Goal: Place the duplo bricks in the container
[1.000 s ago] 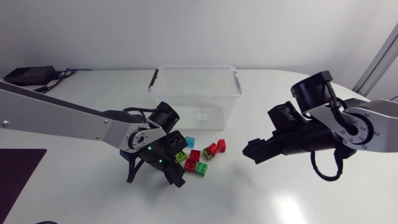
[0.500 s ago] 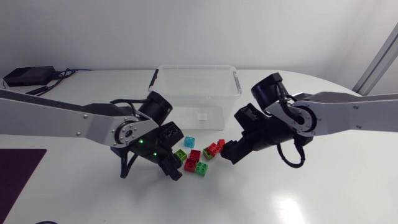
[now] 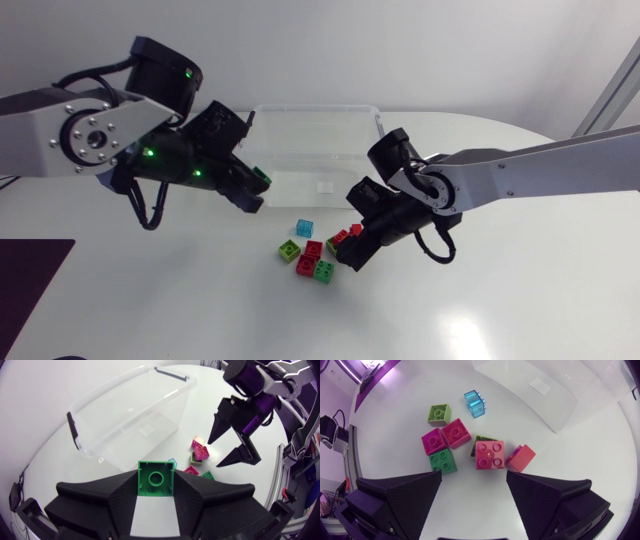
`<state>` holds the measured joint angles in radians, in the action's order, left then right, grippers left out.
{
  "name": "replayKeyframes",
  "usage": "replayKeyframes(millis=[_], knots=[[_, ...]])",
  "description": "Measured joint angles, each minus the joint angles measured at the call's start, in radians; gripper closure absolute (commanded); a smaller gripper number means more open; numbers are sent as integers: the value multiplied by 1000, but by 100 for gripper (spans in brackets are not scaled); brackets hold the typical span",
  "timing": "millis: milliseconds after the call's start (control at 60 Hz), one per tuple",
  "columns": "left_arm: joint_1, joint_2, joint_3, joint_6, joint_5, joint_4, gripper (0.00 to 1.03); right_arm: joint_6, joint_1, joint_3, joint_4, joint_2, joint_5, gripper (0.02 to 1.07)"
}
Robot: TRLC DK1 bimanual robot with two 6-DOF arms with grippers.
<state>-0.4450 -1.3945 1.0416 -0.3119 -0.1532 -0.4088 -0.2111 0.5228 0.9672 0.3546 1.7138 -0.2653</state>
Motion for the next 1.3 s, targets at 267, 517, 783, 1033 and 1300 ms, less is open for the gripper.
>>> replayKeyframes(millis=[267, 517, 783, 1033, 1300], knots=[[35, 7, 80, 1, 0, 56, 73, -22, 0, 61, -13, 70, 3, 13], [50, -61, 156, 2, 0, 87, 72, -26, 3, 98, -15, 111, 16, 28], [58, -105, 169, 6, -1, 109, 71, -25, 14, 101, -18, 143, 57, 63], [66, -147, 183, 31, -7, 184, 67, -24, 15, 98, -44, 130, 61, 77], [66, -277, 268, 63, -8, 229, 54, -21, 15, 79, -12, -40, 83, 77]])
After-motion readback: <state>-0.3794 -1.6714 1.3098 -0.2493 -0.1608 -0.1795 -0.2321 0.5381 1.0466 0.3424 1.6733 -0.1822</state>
